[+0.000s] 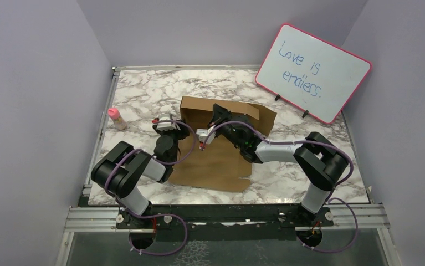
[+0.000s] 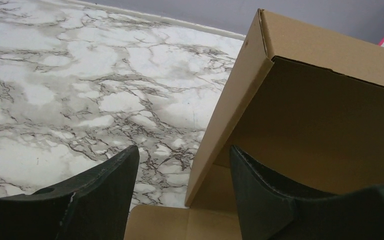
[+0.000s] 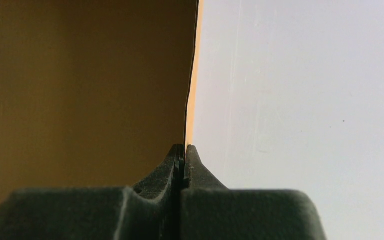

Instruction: Fold the paper box

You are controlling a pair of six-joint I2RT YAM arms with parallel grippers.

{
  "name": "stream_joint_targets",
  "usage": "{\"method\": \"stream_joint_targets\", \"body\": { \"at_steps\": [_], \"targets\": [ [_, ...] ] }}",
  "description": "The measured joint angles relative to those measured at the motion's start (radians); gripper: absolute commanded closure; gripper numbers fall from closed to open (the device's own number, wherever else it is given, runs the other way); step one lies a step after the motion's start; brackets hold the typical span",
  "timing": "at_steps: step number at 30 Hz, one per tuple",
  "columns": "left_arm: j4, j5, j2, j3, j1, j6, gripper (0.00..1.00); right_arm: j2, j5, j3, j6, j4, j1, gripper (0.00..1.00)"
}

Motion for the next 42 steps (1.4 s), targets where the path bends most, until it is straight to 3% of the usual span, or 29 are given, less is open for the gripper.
{"method": "stream_joint_targets", "body": {
  "at_steps": [11, 18, 21, 28, 34, 42],
  "targets": [
    [0.011, 0.039, 0.101, 0.082, 0.000, -0.011, 0.28, 0.000, 0.000, 0.000, 0.012, 0.001, -0.001, 0.99],
    [0.037, 0.018, 0.213, 0.145, 0.001, -0.030, 0.32, 0.000, 0.003, 0.000, 0.016, 0.002, -0.011, 0.99],
    [0.042, -0.002, 0.244, 0.170, 0.001, -0.033, 0.37, 0.000, 0.004, -0.001, 0.019, 0.003, -0.014, 0.99],
    [0.027, -0.032, 0.281, 0.231, 0.002, -0.042, 0.61, 0.000, 0.004, -0.002, 0.022, 0.004, -0.015, 0.99],
    [-0.039, -0.070, 0.280, 0.274, -0.010, -0.082, 0.69, -0.003, 0.004, -0.006, 0.022, 0.007, -0.015, 0.99],
    [-0.135, -0.190, 0.278, 0.325, -0.052, -0.097, 0.69, -0.011, 0.003, -0.013, 0.026, 0.007, -0.013, 0.99]
  ]
}}
